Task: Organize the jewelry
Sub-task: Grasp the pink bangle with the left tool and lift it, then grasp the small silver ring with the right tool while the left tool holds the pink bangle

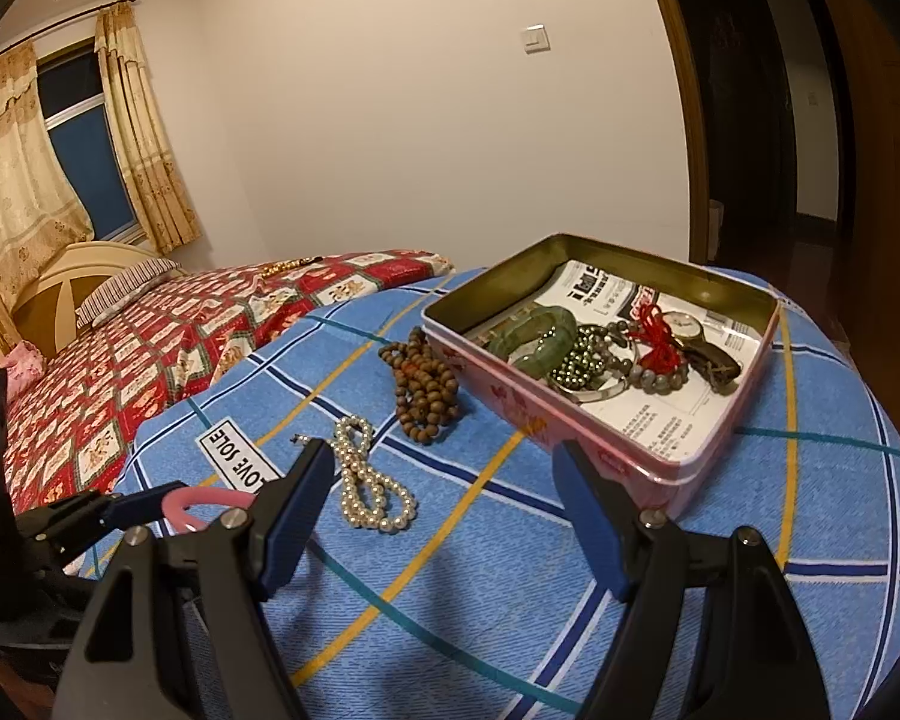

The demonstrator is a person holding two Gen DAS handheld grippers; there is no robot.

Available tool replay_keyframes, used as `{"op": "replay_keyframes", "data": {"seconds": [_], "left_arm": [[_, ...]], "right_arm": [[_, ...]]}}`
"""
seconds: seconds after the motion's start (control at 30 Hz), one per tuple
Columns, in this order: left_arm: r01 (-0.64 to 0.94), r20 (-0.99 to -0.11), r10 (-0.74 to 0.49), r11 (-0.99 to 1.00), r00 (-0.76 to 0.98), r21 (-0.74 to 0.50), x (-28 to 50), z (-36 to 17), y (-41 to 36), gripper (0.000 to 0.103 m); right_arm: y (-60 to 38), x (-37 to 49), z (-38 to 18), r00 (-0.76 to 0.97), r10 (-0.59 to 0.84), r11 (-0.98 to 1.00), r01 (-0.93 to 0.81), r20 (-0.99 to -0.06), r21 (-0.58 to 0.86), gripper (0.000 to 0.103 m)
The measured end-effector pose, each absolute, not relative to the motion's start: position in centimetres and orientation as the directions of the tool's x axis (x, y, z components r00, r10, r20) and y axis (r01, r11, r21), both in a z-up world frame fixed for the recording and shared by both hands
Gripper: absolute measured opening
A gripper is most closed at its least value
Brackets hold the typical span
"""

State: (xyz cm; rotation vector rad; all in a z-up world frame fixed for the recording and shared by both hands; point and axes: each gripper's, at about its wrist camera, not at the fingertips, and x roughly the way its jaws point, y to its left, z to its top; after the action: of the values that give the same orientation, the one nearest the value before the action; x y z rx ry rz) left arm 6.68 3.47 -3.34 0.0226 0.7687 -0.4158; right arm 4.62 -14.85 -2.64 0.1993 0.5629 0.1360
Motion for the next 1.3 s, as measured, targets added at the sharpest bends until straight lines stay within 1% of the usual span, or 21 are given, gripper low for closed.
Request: {"op": "replay_keyframes", "data": {"seconds": [0.13,0.37,0.6,0.7,0.73,0.87,1.0,1.03,1.1,1.17,1.2,1.3], "left_arm": [[0.36,-0.672,-0.353,0.923,0.651,-0.135,6.9,-3.3,3.7,0.076],[0.337,-0.604,-0.354,0.93,0.714,-0.146,6.4,-1.9,4.7,0.075],[0.304,-0.565,-0.348,0.936,0.748,-0.174,6.3,-1.0,6.2,0.075],[0.295,-0.544,-0.342,0.939,0.766,-0.175,6.0,-0.3,6.8,0.075],[0.29,-0.536,-0.337,0.941,0.774,-0.172,5.9,0.1,7.0,0.075],[0.275,-0.518,-0.324,0.946,0.792,-0.171,5.6,0.8,7.8,0.075],[0.261,-0.506,-0.311,0.95,0.805,-0.169,5.3,1.3,8.5,0.075],[0.257,-0.503,-0.308,0.951,0.807,-0.17,5.3,1.4,8.7,0.075],[0.253,-0.501,-0.304,0.953,0.81,-0.169,5.2,1.6,9.0,0.075],[0.246,-0.499,-0.294,0.956,0.815,-0.163,5.1,1.7,9.3,0.075],[0.243,-0.498,-0.292,0.956,0.816,-0.163,5.1,1.7,9.4,0.075],[0.236,-0.498,-0.289,0.957,0.817,-0.167,5.2,1.7,9.8,0.075]], "right_arm": [[-14.9,4.5,-2.9,0.834,0.182,0.97,-0.067,-0.521,0.232,0.078],[-15.0,4.4,-3.0,0.834,0.185,0.969,-0.068,-0.521,0.236,0.078],[-15.0,4.5,-3.0,0.821,0.204,0.966,-0.082,-0.533,0.244,0.078],[-14.9,4.8,-3.1,0.811,0.222,0.964,-0.099,-0.541,0.248,0.071],[-14.7,4.8,-3.1,0.804,0.237,0.962,-0.114,-0.546,0.25,0.066],[-12.7,5.9,-4.0,0.7,0.387,0.919,-0.24,-0.6,0.313,0.055],[-9.0,6.8,-4.6,0.605,0.447,0.891,-0.362,-0.659,0.273,0.053],[-7.6,7.0,-4.8,0.582,0.449,0.885,-0.395,-0.678,0.248,0.052],[-5.7,7.4,-5.1,0.572,0.409,0.892,-0.417,-0.711,0.178,0.048],[-4.3,8.0,-5.8,0.547,0.389,0.889,-0.435,-0.741,0.146,0.041],[-3.7,8.2,-6.2,0.535,0.378,0.888,-0.44,-0.756,0.132,0.041],[-2.9,8.0,-6.3,0.539,0.364,0.881,-0.465,-0.76,0.093,0.04]]}}
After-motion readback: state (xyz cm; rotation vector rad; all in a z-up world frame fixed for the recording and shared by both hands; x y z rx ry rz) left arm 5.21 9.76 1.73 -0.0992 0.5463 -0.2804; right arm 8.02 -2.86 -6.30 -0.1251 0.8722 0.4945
